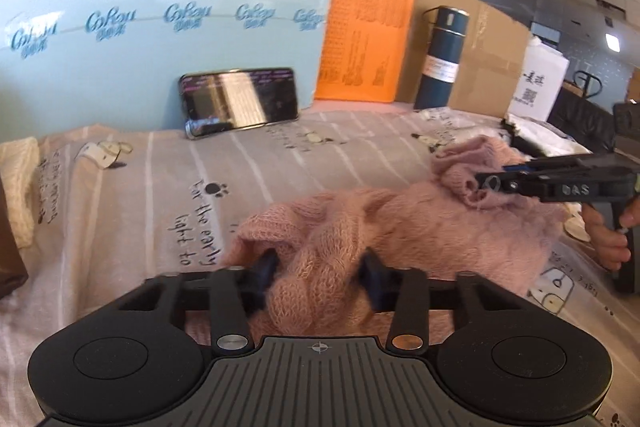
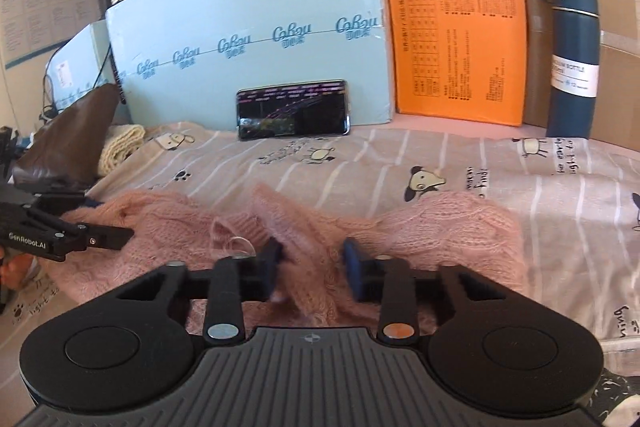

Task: Fold clothes

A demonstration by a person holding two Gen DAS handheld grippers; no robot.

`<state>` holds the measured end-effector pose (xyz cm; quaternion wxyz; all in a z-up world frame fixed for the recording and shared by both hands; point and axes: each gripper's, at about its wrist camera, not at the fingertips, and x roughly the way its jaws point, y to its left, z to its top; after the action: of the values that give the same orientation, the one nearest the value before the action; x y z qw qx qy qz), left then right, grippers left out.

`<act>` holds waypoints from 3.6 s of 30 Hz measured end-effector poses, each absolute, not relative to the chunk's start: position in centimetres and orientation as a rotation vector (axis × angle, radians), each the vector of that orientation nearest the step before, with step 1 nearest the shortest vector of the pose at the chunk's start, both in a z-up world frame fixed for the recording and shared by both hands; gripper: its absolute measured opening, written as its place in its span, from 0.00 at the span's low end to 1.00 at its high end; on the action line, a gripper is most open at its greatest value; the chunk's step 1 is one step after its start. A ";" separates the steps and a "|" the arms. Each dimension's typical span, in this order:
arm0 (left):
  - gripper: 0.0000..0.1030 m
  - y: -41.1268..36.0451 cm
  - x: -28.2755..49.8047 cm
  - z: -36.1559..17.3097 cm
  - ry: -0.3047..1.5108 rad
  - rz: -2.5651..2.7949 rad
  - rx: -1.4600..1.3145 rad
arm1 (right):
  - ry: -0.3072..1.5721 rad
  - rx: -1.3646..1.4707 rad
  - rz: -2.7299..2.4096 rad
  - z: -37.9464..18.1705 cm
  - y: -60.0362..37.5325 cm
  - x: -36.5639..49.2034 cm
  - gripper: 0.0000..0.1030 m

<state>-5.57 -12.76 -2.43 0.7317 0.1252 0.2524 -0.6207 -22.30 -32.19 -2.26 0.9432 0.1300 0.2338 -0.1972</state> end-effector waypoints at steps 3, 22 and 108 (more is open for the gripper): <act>0.28 -12.7 -6.2 -2.2 0.524 -1.362 0.280 | 0.482 0.268 -0.441 -1.9 -31.9 -22.0 0.20; 0.26 -11.9 -7.1 -1.2 0.438 -1.340 0.246 | 0.517 0.114 -0.715 0.8 -28.8 -20.7 0.18; 0.09 -0.2 -10.3 2.2 0.203 -1.603 0.373 | 0.234 0.604 -0.736 0.1 -25.3 -36.7 0.06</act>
<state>-10.30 -0.22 2.21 0.6754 0.1658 0.0903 -0.7129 -36.73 -25.29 0.15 0.8821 0.2902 0.1124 -0.3536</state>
